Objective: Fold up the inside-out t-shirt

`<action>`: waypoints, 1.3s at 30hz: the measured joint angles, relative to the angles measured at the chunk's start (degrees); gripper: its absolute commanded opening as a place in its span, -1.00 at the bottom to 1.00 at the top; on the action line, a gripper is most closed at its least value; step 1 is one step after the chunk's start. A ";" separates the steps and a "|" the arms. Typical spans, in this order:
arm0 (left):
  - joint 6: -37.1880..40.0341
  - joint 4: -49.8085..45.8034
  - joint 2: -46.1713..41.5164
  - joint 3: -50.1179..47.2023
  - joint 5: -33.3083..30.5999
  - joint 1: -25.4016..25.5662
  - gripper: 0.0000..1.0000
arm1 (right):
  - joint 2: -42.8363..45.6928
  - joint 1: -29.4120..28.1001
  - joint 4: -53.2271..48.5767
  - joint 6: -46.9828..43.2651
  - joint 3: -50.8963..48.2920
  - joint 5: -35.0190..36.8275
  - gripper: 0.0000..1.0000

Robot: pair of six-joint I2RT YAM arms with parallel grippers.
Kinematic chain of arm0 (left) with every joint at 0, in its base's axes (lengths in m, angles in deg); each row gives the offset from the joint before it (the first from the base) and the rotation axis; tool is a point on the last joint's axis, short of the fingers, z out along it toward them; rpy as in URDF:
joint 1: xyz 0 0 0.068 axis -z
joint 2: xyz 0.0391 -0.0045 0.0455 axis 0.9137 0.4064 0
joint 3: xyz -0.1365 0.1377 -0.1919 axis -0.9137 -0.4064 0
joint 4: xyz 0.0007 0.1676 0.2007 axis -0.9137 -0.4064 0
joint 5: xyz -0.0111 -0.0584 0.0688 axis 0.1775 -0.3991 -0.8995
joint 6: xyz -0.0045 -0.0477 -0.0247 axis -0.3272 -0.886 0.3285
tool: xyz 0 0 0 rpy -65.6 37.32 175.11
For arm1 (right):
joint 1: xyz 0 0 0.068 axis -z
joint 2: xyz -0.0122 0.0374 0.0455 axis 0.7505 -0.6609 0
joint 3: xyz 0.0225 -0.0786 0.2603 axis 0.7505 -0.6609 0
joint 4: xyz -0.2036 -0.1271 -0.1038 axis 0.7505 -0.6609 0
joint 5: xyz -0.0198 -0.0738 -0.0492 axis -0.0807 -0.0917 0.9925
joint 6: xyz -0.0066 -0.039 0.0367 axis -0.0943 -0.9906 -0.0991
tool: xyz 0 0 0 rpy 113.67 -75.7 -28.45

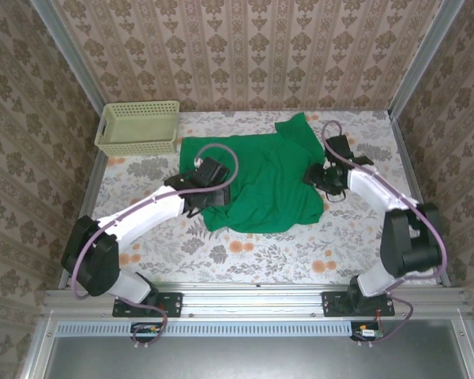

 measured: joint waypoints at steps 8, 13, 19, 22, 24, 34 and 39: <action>-3.43 0.55 8.83 -4.42 2.01 3.02 0.14 | 6.51 -0.98 -0.07 1.09 -13.66 1.18 0.13; -4.22 3.08 13.62 -4.24 2.78 3.02 -0.18 | 1.55 -1.31 2.86 1.60 -14.67 0.61 0.02; -3.69 5.33 13.86 -4.07 4.09 1.95 -0.73 | -4.17 -3.54 4.72 2.40 -11.34 1.07 -0.62; -3.50 6.12 13.00 -4.57 4.50 1.27 -0.91 | -4.74 -4.59 5.31 2.56 -10.73 2.34 -0.98; -3.13 6.56 10.73 -6.29 4.68 0.59 -0.99 | -4.31 -4.24 5.11 2.58 -10.71 4.24 -1.00; -2.05 9.94 -19.69 -19.71 9.81 -10.23 -0.98 | 12.72 0.63 -2.21 1.36 -9.14 10.62 -1.00; -0.74 10.82 -27.19 -24.09 16.63 -18.99 -0.62 | 19.04 -0.31 -5.40 -1.31 -4.90 7.85 -1.00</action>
